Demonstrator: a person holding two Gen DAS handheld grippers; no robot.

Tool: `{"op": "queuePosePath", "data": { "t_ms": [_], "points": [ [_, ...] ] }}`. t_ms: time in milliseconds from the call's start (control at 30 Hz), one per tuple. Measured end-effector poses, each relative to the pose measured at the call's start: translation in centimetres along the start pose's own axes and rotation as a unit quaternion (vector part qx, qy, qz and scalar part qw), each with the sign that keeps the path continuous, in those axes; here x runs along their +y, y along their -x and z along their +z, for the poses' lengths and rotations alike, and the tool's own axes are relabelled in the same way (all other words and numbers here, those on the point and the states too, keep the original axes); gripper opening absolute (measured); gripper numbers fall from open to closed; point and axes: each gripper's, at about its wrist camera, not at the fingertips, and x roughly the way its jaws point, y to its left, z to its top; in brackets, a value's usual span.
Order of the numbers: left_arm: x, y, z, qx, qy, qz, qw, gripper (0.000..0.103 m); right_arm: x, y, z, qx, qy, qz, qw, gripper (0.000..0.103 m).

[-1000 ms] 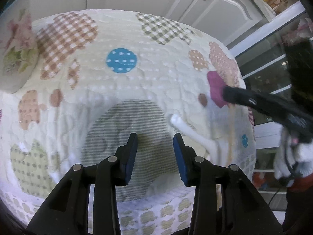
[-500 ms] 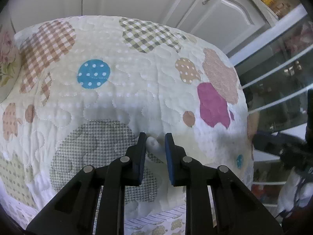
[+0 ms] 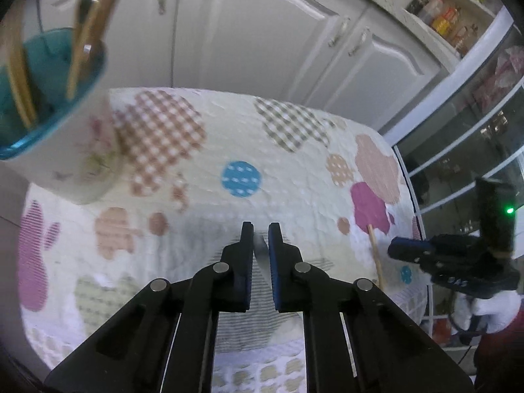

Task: Organize utensils

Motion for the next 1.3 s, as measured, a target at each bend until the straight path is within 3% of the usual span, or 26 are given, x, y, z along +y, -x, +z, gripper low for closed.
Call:
{"op": "queuePosePath", "data": {
  "t_ms": [67, 133, 333, 433, 700, 867, 1000, 1100, 1233, 1300],
  "points": [
    [0.5, 0.6, 0.0, -0.004, -0.002, 0.003, 1.0000, 0.007, 0.0, -1.3, 0.2, 0.010, -0.002, -0.006, 1.000, 0.012],
    [1.0, 1.4, -0.1, -0.008, 0.001, 0.004, 1.0000, 0.006, -0.4, -2.9, 0.4, 0.030, -0.007, -0.055, 0.998, 0.013],
    [1.3, 3.2, -0.1, -0.024, 0.000, 0.005, 0.9997, 0.006, -0.8, -3.7, 1.6, 0.021, 0.009, -0.040, 0.999, 0.008],
    [1.6, 5.0, 0.2, -0.041, -0.003, 0.005, 0.9992, 0.006, 0.1, -2.2, 2.2, 0.012, 0.022, -0.026, 0.999, 0.007],
    [2.5, 9.0, 1.2, -0.077, -0.010, 0.025, 0.9966, 0.006, 3.6, 5.5, 4.5, -0.074, 0.049, 0.040, 0.995, 0.006],
    [3.4, 10.8, 1.4, -0.095, -0.004, 0.035, 0.9949, 0.006, 6.9, 7.4, 6.1, -0.101, 0.086, 0.048, 0.990, 0.005],
    [4.2, 11.6, 0.9, -0.101, 0.005, 0.036, 0.9942, 0.006, 7.4, 4.9, 6.0, -0.071, 0.095, 0.022, 0.993, 0.006],
    [4.7, 11.7, 0.3, -0.100, 0.012, 0.036, 0.9943, 0.006, 6.3, 0.8, 5.0, -0.022, 0.092, -0.042, 0.995, 0.023],
    [5.2, 11.2, -0.1, -0.090, 0.021, 0.037, 0.9950, 0.006, 4.1, -4.1, 4.0, 0.027, 0.069, -0.067, 0.995, 0.023],
    [5.3, 11.0, -0.2, -0.086, 0.023, 0.038, 0.9953, 0.006, 3.4, -6.2, 3.8, 0.043, 0.065, -0.077, 0.994, 0.018]
  ]
}}
